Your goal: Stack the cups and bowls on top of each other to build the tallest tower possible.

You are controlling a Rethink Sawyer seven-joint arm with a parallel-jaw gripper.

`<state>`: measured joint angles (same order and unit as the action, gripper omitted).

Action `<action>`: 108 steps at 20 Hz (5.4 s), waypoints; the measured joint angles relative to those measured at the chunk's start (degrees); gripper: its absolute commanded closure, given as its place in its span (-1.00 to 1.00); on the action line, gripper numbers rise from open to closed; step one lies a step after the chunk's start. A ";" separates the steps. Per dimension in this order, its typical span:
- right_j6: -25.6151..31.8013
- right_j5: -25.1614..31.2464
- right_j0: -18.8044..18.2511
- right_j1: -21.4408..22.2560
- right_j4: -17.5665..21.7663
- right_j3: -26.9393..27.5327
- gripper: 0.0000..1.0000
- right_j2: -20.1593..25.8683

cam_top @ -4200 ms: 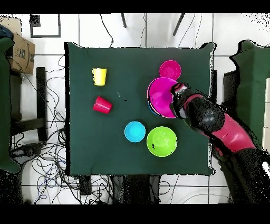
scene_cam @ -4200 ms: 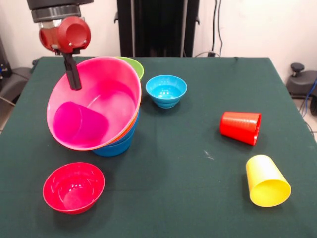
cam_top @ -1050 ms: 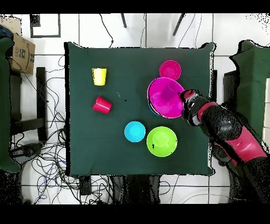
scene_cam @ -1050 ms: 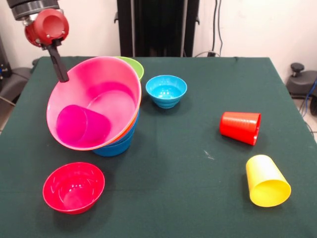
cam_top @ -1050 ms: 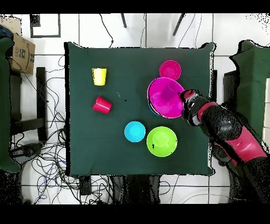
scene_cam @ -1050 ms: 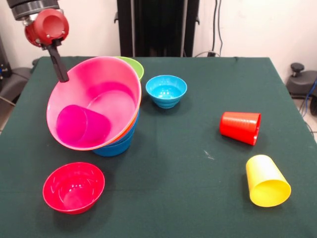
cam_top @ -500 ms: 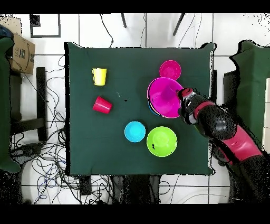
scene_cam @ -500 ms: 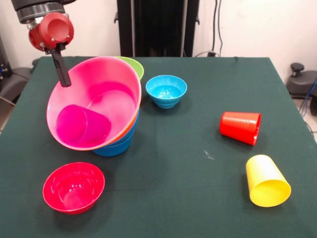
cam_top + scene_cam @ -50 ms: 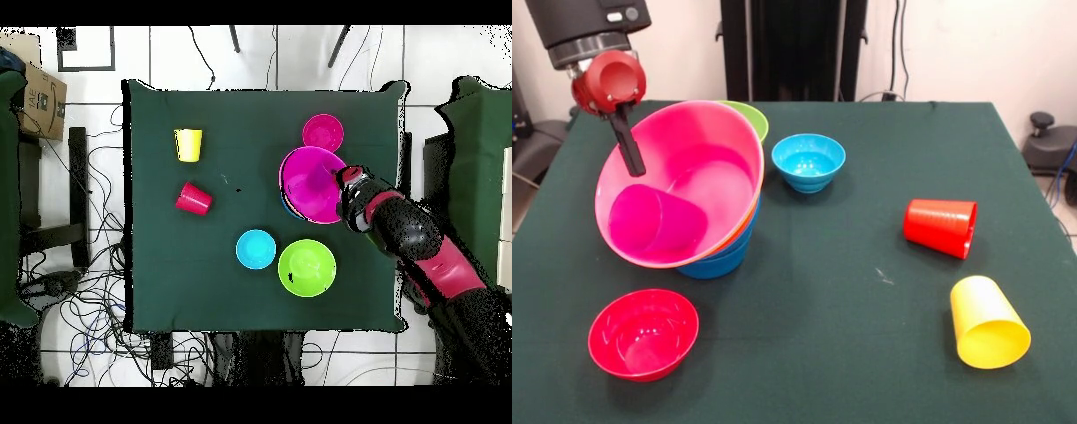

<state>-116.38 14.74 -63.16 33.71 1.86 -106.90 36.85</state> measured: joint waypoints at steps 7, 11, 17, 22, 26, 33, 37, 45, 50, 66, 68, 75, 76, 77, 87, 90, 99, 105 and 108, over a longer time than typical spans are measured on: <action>0.00 -2.51 1.27 -2.18 1.28 2.01 1.00 -0.32; 0.00 -4.92 2.92 -3.02 2.12 3.24 1.00 -1.14; 0.00 -8.75 5.78 -6.01 3.68 5.92 1.00 -1.68; 0.00 -8.90 6.85 -7.44 3.81 6.87 1.00 -1.82; 0.00 -8.46 7.36 -7.23 3.83 6.86 1.00 -1.81; 0.00 -0.49 7.25 -4.24 3.75 6.44 1.00 -2.10; 0.00 8.10 7.27 -1.72 2.81 6.46 1.00 -2.96; 0.00 34.70 7.37 2.65 0.82 6.44 1.00 -7.51; 0.00 39.00 7.38 1.69 0.83 6.76 1.00 -10.35; -0.01 36.80 7.62 0.02 0.84 6.74 1.00 -13.23; -0.01 36.34 7.89 0.04 0.83 6.73 1.00 -13.58; -0.01 32.63 9.58 0.04 0.83 6.73 1.00 -15.26; -0.01 31.68 9.83 0.04 0.81 6.70 1.00 -15.36; -0.01 28.74 10.61 0.04 0.58 6.37 1.00 -15.49; -1.82 15.37 16.68 0.10 -3.18 3.28 1.00 -15.94; -3.10 13.47 18.56 0.11 -3.75 2.89 1.00 -16.23; -6.38 8.97 21.90 0.13 -7.35 1.87 1.00 -17.52; -7.71 7.84 22.34 0.13 -8.84 1.27 1.00 -17.92; -7.71 7.54 22.34 0.12 -9.06 1.04 1.00 -17.95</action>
<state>-124.09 22.27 -40.83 33.83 -7.20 -105.86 18.90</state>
